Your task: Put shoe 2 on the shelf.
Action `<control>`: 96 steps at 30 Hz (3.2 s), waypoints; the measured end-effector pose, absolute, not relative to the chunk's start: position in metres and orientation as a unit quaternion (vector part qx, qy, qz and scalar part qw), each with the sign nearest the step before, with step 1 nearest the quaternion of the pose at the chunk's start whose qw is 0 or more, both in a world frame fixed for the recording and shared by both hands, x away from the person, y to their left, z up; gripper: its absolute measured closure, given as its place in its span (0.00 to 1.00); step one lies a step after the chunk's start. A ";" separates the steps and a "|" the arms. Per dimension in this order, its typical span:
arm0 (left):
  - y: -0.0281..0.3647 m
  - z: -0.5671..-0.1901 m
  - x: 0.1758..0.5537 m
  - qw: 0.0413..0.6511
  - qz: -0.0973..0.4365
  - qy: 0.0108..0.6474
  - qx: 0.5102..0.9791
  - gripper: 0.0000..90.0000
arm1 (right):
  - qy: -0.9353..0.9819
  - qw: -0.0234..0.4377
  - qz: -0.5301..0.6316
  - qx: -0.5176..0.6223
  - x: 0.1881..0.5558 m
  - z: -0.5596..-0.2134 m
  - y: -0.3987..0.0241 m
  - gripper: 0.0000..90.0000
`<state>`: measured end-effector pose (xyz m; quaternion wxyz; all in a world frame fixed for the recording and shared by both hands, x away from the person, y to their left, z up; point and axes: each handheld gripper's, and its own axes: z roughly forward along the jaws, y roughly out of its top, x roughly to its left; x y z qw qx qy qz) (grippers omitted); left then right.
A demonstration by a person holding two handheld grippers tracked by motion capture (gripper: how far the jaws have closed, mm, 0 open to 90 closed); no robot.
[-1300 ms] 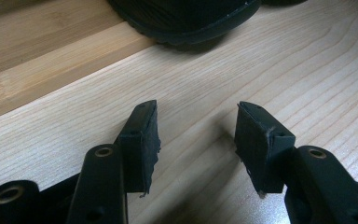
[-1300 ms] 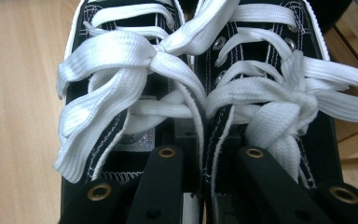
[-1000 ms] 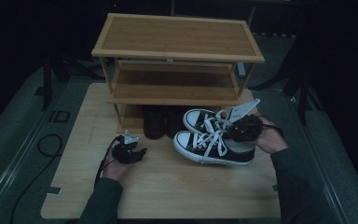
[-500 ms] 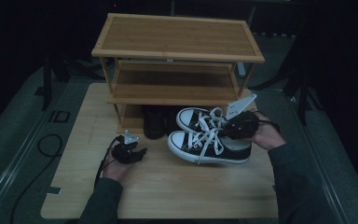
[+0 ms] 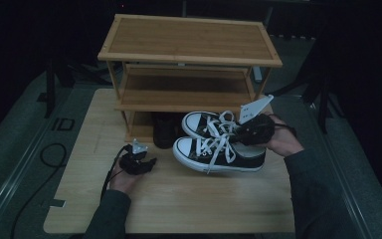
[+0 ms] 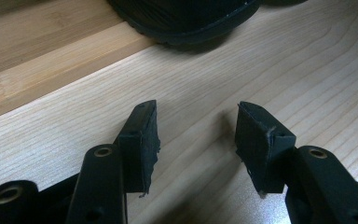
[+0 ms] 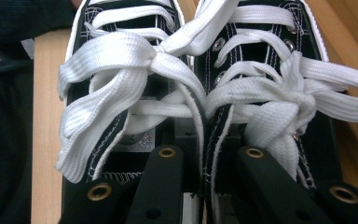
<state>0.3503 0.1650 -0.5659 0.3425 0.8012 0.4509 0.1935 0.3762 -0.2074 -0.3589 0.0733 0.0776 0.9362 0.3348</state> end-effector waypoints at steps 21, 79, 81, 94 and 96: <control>0.165 -0.566 0.350 0.342 0.193 0.450 0.802 0.54 | 0.928 0.091 0.352 0.086 0.390 -0.329 -0.182 0.94; 0.165 -0.566 0.350 0.342 0.194 0.449 0.802 0.54 | 0.856 0.221 0.349 0.310 0.433 -0.329 -0.129 0.94; 0.165 -0.566 0.350 0.342 0.194 0.449 0.802 0.54 | 0.851 0.225 0.350 0.320 0.433 -0.330 -0.128 0.94; 0.165 -0.566 0.350 0.343 0.194 0.449 0.802 0.54 | 0.822 0.261 0.357 0.360 0.431 -0.332 -0.126 0.94; 0.165 -0.566 0.350 0.343 0.194 0.449 0.802 0.54 | 0.817 0.260 0.355 0.372 0.433 -0.333 -0.126 0.94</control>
